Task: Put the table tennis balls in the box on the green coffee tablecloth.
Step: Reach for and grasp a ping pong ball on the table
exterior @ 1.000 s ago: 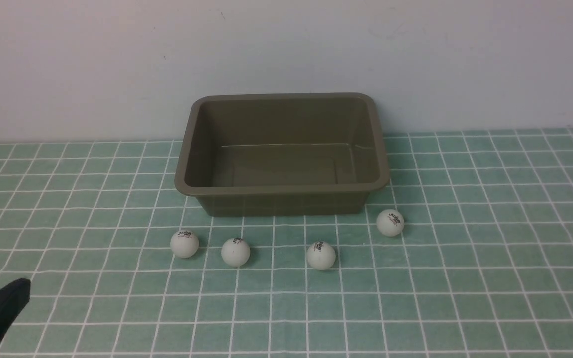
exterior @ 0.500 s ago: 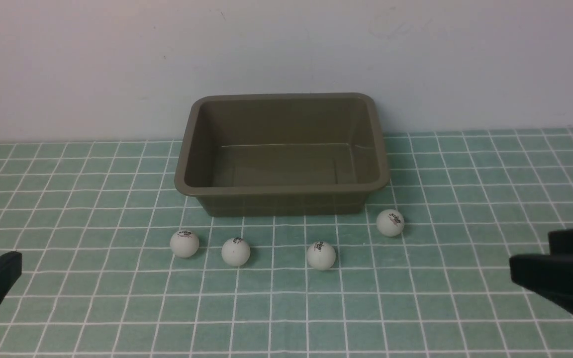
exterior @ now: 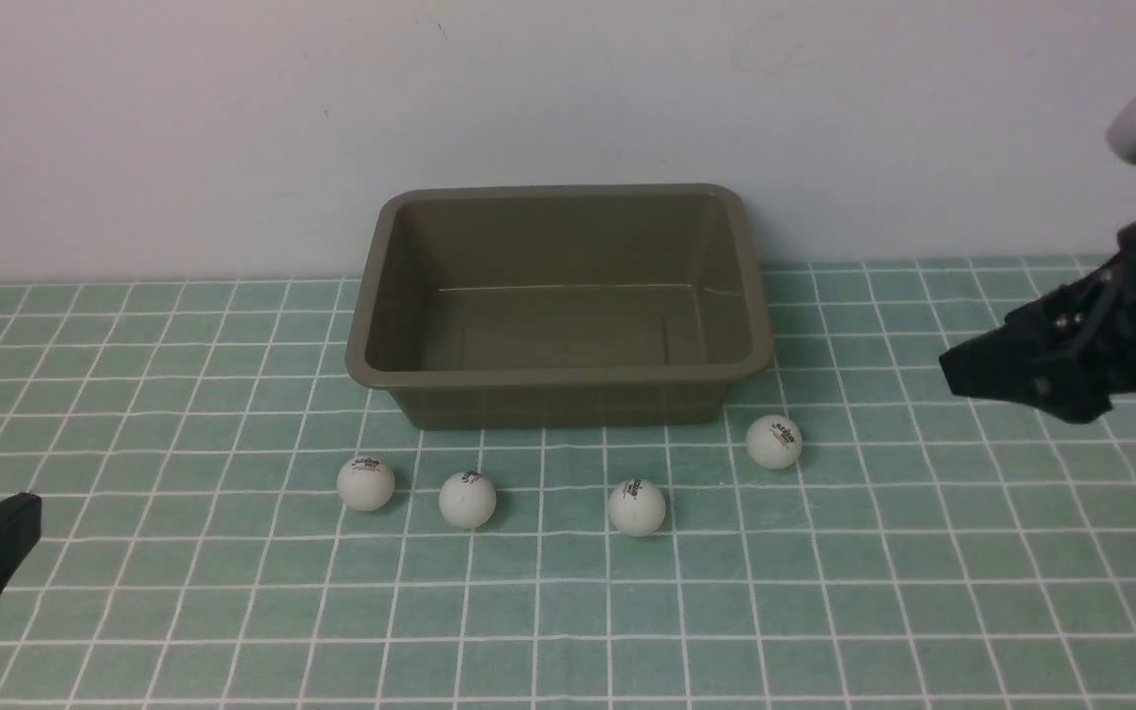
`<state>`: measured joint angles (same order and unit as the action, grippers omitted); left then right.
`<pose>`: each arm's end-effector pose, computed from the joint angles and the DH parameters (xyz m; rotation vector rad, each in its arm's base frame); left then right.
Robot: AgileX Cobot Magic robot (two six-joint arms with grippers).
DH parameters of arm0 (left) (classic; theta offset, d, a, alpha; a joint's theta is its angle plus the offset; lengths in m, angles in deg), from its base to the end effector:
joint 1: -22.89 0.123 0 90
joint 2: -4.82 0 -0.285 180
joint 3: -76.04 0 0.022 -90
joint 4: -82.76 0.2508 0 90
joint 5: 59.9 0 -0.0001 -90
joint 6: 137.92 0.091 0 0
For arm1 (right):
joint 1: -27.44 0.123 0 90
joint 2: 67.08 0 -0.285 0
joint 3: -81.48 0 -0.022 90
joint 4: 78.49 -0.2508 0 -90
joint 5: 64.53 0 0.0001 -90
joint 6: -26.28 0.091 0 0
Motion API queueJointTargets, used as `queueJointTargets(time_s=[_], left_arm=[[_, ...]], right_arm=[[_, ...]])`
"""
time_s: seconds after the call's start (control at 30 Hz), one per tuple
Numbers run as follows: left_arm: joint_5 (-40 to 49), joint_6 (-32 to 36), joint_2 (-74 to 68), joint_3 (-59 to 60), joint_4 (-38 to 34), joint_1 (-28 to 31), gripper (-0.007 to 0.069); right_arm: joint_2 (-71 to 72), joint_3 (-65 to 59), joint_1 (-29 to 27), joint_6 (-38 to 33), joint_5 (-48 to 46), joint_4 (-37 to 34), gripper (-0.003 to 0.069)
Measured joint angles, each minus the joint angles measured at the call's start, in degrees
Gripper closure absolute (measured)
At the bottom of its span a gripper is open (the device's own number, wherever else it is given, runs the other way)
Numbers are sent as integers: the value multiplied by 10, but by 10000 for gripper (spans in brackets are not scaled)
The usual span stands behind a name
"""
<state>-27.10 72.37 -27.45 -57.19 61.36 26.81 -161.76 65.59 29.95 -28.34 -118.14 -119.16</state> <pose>0.0859 -0.0122 0.3138 0.2684 1.8938 -0.0029 0.2943 0.0607 0.2685 -0.8128 2.4365 0.5928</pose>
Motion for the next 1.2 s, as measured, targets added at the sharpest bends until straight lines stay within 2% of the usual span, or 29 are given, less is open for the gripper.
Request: queueJointTargets(time_s=[0.2, 0.47, 0.83, 1.2], left_arm=[[2, 0, 0, 0, -1, 0, 104], [15, 0, 0, 0, -1, 0, 104], [20, 0, 0, 0, -1, 0, 104], [20, 0, 0, 0, -1, 0, 104]], right_arm=[[-70, 48, 30, -17, 13, -12, 197], [-170, 131, 90, 42, 52, 67, 195], [-269, 177, 91, 40, 84, 71, 195], [-317, 182, 97, -4, 90, 19, 195]])
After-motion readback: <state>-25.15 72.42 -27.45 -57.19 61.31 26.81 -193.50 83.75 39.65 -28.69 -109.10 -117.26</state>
